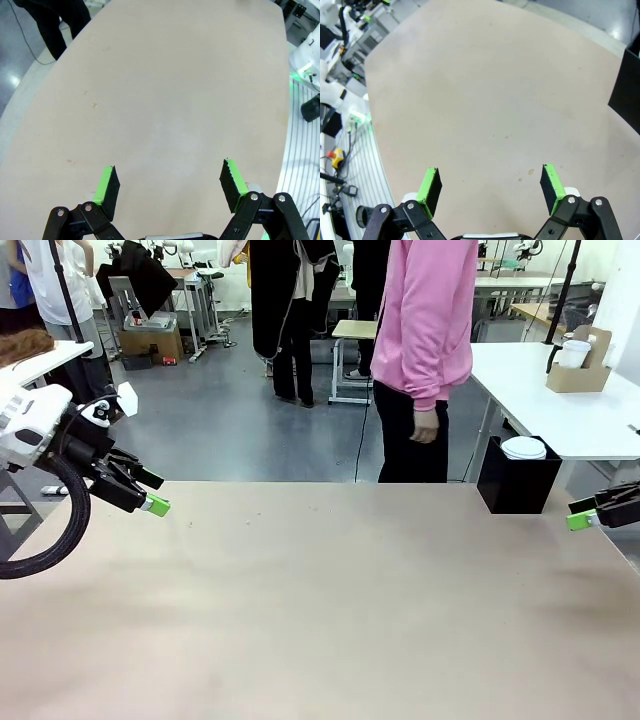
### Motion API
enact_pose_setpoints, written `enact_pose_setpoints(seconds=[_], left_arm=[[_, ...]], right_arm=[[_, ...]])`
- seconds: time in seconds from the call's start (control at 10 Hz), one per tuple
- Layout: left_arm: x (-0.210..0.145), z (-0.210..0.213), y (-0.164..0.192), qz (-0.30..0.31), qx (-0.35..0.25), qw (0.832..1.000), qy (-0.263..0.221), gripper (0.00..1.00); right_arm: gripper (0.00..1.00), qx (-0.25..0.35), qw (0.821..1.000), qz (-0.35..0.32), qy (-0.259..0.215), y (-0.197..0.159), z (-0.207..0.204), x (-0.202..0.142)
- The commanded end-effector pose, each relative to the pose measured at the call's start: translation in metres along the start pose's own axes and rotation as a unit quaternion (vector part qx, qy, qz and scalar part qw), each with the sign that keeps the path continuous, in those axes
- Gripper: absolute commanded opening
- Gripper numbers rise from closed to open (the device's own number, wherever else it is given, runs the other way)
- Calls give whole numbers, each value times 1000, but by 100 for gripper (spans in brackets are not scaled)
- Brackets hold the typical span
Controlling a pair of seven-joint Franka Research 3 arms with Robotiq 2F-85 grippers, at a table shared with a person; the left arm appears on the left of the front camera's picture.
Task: Pour a drink into a cup and package it in a carrier.
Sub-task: Insert the held 600 ml Paper Cup into the Cup Carrier.
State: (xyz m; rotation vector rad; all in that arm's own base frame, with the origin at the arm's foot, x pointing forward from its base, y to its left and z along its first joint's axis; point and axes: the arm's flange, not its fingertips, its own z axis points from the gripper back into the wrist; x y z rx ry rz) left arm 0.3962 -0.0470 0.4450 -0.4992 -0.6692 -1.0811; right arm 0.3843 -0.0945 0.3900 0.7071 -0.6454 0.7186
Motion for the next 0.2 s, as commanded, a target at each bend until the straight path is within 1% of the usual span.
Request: enact_pose_setpoints(seconds=[0.0, 0.1], left_arm=[[-1, 0, 1, -3, -2, 1000, -5, 100], [-1, 0, 1, -3, -2, 1000, -5, 100]], right_arm=[[100, -4, 1000, -3, 1, 1, 3, 1], [100, -4, 1000, -3, 1, 1, 3, 1]])
